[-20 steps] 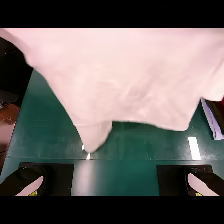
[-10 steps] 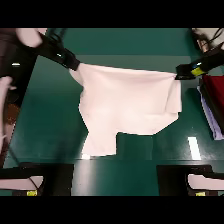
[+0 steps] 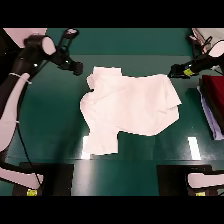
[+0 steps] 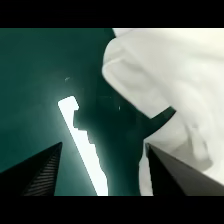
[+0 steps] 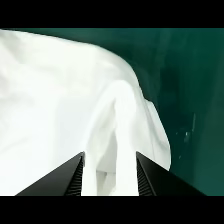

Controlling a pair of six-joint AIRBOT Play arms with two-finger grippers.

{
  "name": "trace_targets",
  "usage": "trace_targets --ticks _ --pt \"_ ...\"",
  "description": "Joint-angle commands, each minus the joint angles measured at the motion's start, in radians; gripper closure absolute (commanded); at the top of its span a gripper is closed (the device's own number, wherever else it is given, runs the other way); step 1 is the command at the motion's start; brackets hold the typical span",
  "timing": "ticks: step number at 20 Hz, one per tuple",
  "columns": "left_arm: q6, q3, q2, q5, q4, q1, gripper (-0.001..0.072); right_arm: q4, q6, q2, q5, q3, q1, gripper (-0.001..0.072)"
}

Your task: Fold the shirts.

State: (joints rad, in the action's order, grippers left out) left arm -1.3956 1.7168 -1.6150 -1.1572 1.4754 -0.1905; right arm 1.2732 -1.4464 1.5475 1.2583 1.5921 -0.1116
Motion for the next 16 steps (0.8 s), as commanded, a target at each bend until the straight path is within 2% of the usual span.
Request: trace_targets --ticks 1,3,6,11,14,16 --pt "-0.030 -0.027 0.063 -0.156 -0.119 0.120 0.0096 -0.129 0.061 -0.072 0.081 -0.047 0.067 0.0332" --pt "-0.002 -0.146 0.124 -0.159 -0.275 0.187 0.0096 -0.166 0.084 -0.159 0.103 -0.140 0.101 0.0332" --pt "0.020 -0.380 0.192 -0.157 -0.340 0.203 0.0095 -0.166 0.092 -0.287 0.115 -0.296 0.130 0.0332" --pt "0.132 -0.783 0.296 -0.051 -0.608 0.203 0.0096 -0.182 0.094 -0.472 0.121 -0.498 0.216 0.0333" --pt "0.198 -0.948 0.360 -0.045 -0.657 0.203 0.0098 -0.183 0.094 -0.558 0.119 -0.572 0.282 0.0333" --pt "0.232 -1.025 0.396 -0.045 -0.660 0.203 0.0210 -0.183 0.094 -0.597 0.118 -0.591 0.317 0.0333"
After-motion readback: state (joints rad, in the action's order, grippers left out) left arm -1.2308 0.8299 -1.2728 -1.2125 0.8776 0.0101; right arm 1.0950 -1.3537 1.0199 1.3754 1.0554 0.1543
